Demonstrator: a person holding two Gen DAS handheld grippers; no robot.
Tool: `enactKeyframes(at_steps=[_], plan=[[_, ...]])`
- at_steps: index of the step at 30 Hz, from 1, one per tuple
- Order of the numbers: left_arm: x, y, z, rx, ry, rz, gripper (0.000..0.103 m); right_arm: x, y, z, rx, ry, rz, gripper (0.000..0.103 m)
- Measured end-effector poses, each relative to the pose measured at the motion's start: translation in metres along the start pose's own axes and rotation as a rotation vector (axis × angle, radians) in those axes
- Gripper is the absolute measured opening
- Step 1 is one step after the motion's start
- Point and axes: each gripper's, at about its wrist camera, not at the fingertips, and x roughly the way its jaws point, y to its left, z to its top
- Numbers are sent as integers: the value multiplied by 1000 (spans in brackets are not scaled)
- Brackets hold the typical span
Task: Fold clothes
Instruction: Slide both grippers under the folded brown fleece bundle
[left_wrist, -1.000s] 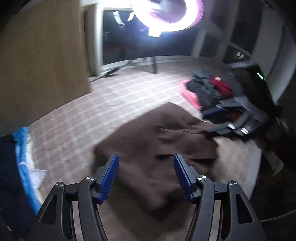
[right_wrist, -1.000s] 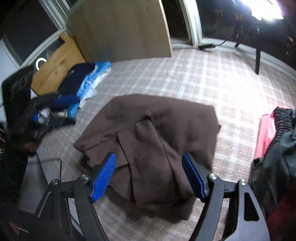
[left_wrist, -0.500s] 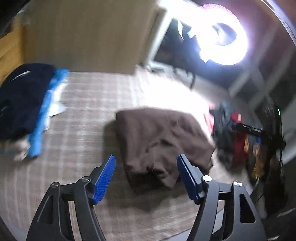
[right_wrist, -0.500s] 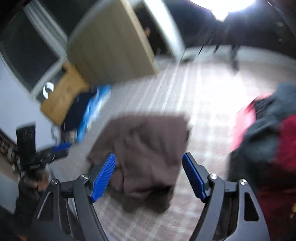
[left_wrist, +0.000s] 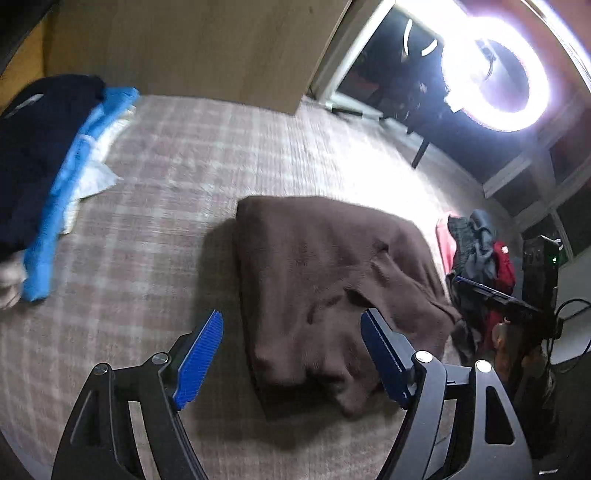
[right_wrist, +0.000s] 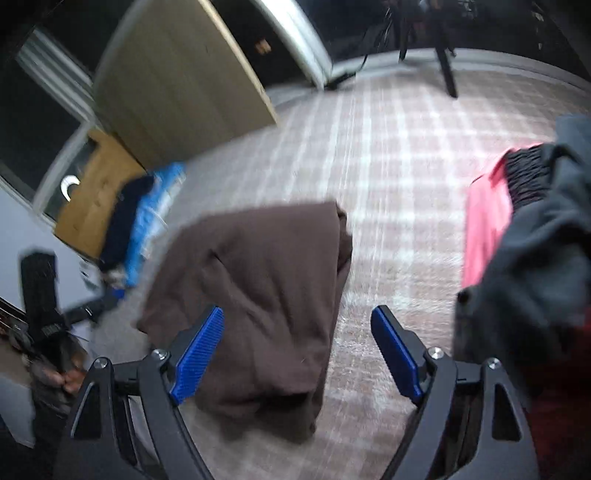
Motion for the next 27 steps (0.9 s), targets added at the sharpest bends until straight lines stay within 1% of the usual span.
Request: enactKeyframes(at_steps=[4, 7, 10, 11, 13, 17, 19, 20, 21, 23, 24, 26, 27], plan=[[25, -3, 6, 46, 58, 68, 75, 20, 0, -4, 15, 37, 3, 82], [42, -4, 4, 40, 107, 58, 75, 30, -2, -7, 26, 50, 10, 83], [60, -8, -2, 34, 161, 59, 75, 35, -1, -10, -14, 50, 5, 91], [63, -8, -5, 20, 168, 56, 76, 35, 1, -11, -35, 49, 5, 94], [67, -6, -9, -35, 178, 23, 76, 34, 4, -11, -68, 49, 5, 96], [67, -11, -11, -15, 185, 11, 75, 36, 7, -10, -114, 80, 54, 95], [67, -17, -14, 7, 175, 8, 69, 39, 14, -12, -163, 93, 66, 94], [67, -20, -16, 17, 169, 11, 68, 41, 17, -13, -186, 96, 63, 94], [67, -23, -17, 28, 162, 14, 60, 42, 19, -15, -201, 94, 66, 93], [67, -27, -19, 28, 153, 10, 53, 45, 21, -17, -223, 86, 76, 88], [66, -28, -20, 25, 149, 7, 48, 45, 20, -17, -217, 77, 85, 78], [65, -32, -23, 22, 141, -1, 44, 45, 12, -14, -174, 69, 120, 63], [64, -34, -23, 19, 135, -3, 41, 45, 5, -13, -138, 77, 157, 53]])
